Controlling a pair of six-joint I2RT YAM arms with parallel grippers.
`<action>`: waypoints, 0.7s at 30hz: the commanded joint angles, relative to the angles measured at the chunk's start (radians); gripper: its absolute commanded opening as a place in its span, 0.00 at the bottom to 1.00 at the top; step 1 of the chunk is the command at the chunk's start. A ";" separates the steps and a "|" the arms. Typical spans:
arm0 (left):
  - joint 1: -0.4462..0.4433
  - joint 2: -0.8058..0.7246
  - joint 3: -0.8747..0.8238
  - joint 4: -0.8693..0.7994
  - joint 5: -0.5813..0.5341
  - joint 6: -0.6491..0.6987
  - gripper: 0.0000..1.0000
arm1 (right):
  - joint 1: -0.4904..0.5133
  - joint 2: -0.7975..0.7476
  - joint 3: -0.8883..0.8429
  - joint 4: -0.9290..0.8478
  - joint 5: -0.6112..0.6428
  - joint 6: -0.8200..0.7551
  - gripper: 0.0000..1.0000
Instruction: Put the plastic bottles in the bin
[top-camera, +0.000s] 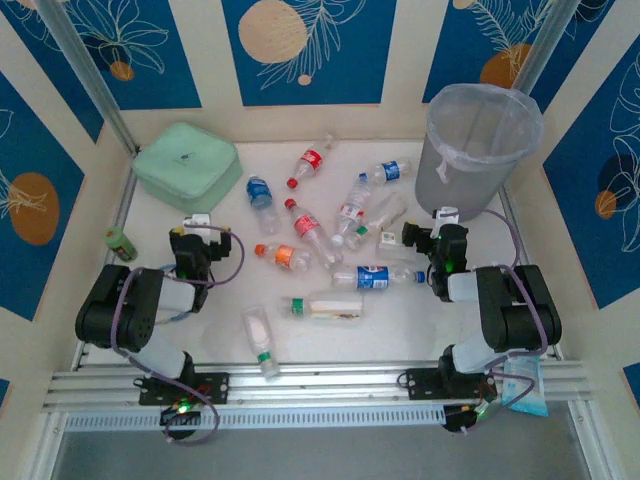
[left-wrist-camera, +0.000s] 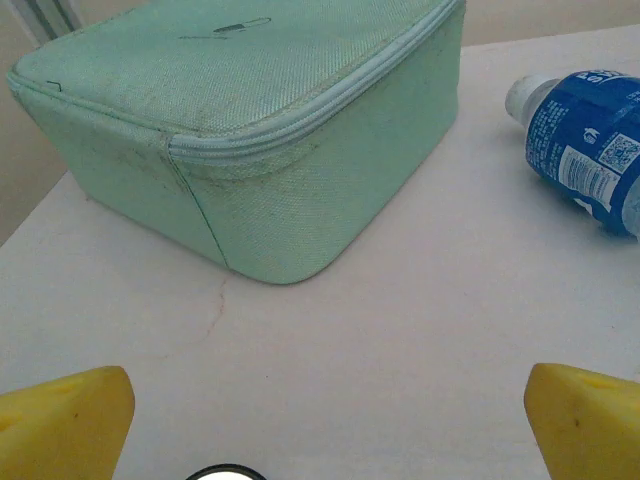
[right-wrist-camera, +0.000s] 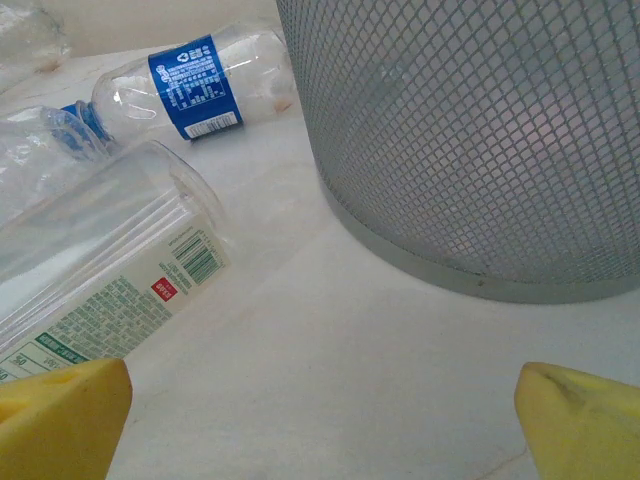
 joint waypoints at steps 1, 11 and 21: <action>0.013 -0.007 0.017 -0.008 -0.001 -0.009 1.00 | 0.003 0.002 0.020 0.027 -0.007 -0.012 0.99; 0.013 -0.007 0.015 -0.006 -0.001 -0.007 1.00 | 0.004 0.002 0.020 0.028 -0.005 -0.010 0.99; 0.014 -0.005 0.022 -0.018 0.006 -0.010 1.00 | -0.001 0.002 0.022 0.023 -0.016 -0.009 0.99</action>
